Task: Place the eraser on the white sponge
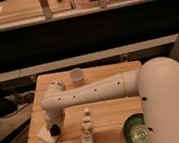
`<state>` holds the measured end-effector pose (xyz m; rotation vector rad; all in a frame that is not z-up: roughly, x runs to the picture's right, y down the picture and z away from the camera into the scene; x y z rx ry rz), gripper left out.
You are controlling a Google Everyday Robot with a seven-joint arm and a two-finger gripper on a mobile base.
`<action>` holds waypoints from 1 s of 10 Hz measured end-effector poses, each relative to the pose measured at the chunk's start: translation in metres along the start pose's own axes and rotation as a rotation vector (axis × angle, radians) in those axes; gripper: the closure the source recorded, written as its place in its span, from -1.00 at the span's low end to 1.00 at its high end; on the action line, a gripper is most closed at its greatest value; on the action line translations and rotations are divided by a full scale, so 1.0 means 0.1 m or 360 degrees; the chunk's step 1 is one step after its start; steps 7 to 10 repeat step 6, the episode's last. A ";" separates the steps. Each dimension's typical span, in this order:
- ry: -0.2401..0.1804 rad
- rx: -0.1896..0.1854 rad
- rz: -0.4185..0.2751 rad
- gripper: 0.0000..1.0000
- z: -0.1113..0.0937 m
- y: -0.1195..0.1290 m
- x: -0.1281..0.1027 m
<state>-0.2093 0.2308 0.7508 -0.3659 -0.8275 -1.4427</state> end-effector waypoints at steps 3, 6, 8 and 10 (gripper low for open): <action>-0.0006 -0.0010 -0.0014 -0.56 -0.01 -0.02 0.00; -0.0008 -0.0020 -0.0017 -0.05 -0.03 -0.01 0.03; -0.0008 -0.0020 -0.0017 -0.05 -0.03 -0.01 0.03; -0.0008 -0.0020 -0.0017 -0.05 -0.03 -0.01 0.03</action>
